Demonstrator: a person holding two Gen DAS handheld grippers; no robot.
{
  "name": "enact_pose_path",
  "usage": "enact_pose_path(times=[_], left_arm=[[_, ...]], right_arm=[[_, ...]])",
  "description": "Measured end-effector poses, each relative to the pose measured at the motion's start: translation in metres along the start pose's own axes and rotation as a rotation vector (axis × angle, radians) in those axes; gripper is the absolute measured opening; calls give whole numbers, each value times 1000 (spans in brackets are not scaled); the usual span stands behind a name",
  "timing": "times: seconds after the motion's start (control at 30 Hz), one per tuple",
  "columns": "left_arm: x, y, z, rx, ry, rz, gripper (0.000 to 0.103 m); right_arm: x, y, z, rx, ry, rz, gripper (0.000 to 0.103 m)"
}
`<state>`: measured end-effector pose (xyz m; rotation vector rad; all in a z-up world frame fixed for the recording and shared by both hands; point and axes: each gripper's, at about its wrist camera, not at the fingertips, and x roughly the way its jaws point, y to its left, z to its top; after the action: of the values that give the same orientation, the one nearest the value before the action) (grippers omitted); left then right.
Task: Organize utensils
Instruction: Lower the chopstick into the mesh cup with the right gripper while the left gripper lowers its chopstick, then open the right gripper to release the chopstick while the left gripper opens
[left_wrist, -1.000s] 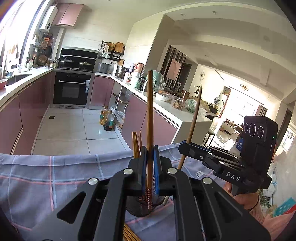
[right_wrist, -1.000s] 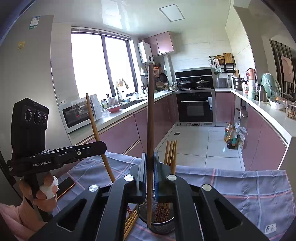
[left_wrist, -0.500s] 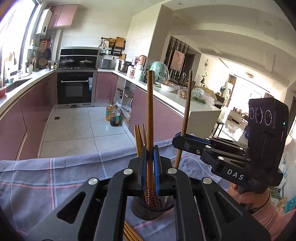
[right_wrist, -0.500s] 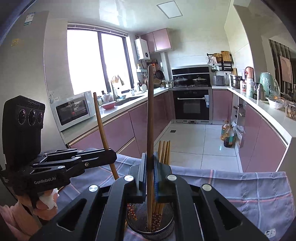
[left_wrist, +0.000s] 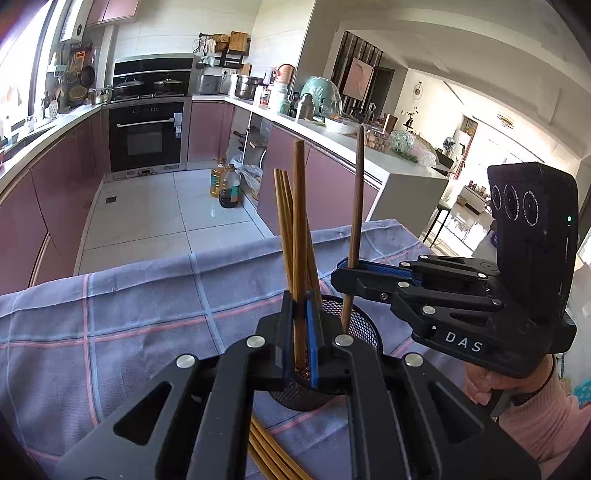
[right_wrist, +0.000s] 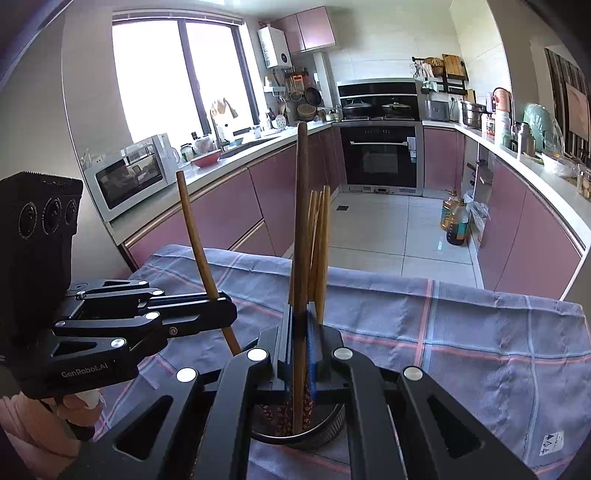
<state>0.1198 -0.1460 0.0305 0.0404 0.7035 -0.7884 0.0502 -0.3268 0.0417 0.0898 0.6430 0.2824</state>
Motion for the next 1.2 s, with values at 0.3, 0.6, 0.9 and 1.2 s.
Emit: enact_pose_path(times=[0.3, 0.6, 0.9, 1.2], left_arm=[[20, 8, 13, -12, 13, 23, 8], [20, 5, 11, -9, 10, 50, 9], [-4, 5, -1, -1, -63, 73, 16], [-54, 10, -38, 17, -156, 151, 45]], right_arm=[[7, 0, 0, 18, 13, -13, 6], [5, -2, 0, 30, 1, -38, 7], [-19, 14, -10, 1, -70, -1, 27], [-60, 42, -35, -73, -145, 74, 56]])
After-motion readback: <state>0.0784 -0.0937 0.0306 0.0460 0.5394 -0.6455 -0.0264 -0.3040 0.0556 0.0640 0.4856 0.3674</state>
